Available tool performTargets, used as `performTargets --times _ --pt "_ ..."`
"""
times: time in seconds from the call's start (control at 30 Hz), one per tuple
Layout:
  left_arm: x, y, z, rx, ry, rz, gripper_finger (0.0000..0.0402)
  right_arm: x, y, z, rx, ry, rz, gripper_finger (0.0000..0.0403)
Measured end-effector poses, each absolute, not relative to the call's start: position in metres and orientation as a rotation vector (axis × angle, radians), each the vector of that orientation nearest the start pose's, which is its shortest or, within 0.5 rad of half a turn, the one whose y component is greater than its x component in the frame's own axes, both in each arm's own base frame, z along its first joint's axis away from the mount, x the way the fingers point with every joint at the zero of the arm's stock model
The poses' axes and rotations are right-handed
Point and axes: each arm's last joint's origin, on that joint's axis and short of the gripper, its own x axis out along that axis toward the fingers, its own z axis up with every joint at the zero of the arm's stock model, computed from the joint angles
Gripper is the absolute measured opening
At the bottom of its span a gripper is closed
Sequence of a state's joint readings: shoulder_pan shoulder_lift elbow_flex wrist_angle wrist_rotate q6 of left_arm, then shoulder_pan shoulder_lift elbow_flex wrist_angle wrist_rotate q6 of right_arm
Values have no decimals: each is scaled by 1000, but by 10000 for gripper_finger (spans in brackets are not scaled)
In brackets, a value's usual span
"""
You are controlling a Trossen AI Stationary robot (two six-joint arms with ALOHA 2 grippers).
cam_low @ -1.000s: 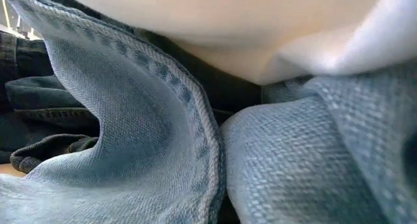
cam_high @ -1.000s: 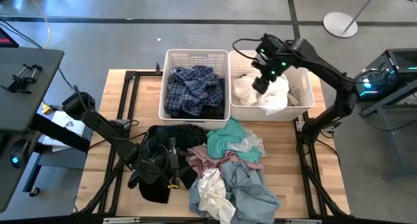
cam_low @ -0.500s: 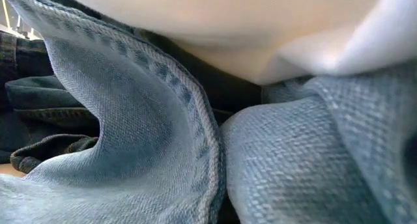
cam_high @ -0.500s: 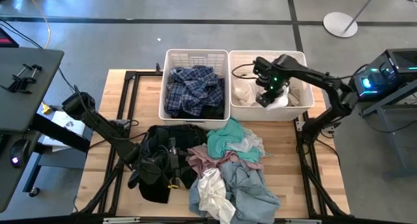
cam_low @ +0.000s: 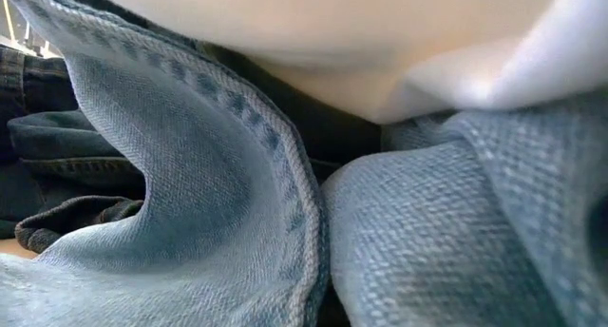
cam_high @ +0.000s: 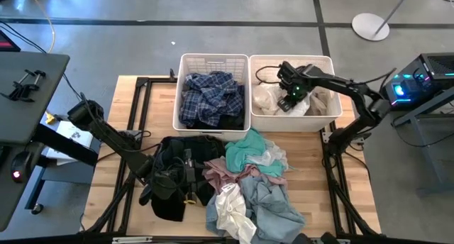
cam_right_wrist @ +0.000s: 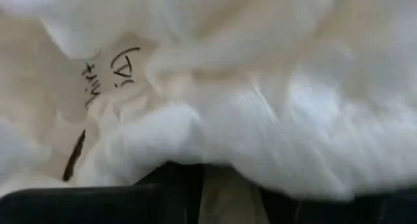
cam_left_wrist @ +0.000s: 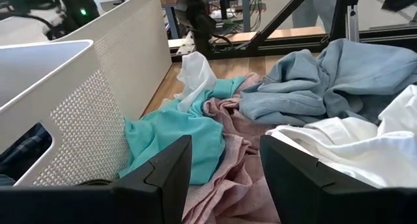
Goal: Sort clothes
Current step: Put the white shirts into the right white bin
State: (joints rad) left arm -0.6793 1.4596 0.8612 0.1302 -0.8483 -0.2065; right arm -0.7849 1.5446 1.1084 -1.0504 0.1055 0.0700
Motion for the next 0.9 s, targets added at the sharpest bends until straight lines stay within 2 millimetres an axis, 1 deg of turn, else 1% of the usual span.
performTargets --times 0.07,0.1,0.23,0.3,0.37,0.43,0.5,0.57,0.63,0.73,0.83,0.9 --pt "251 -174 238 119 318 199 172 190 -192 236 555 1419 -771 117" --pt "251 -174 238 119 318 200 172 191 -193 247 541 1395 -779 117" --pt "251 -174 238 119 318 199 172 191 -188 297 421 1300 -881 117" --pt "251 -174 238 119 318 199 172 190 -181 327 340 1196 -968 117" --pt "251 -174 238 119 319 199 172 185 -169 359 271 1075 -1025 117" --pt "251 -174 238 119 319 199 172 179 -153 387 216 953 -1037 117" --pt "251 -174 238 120 319 200 172 172 -133 409 173 833 -993 117" --pt "251 -174 238 120 319 199 172 165 -110 426 146 716 -894 117" --pt "251 -174 238 119 319 200 172 158 -85 437 137 611 -757 117" --pt "251 -174 238 119 319 200 172 153 -49 442 164 469 -506 117" --pt "251 -174 238 119 318 200 172 154 -11 438 171 333 -229 117" --pt "251 -174 238 119 318 200 172 160 15 430 158 264 -58 117"
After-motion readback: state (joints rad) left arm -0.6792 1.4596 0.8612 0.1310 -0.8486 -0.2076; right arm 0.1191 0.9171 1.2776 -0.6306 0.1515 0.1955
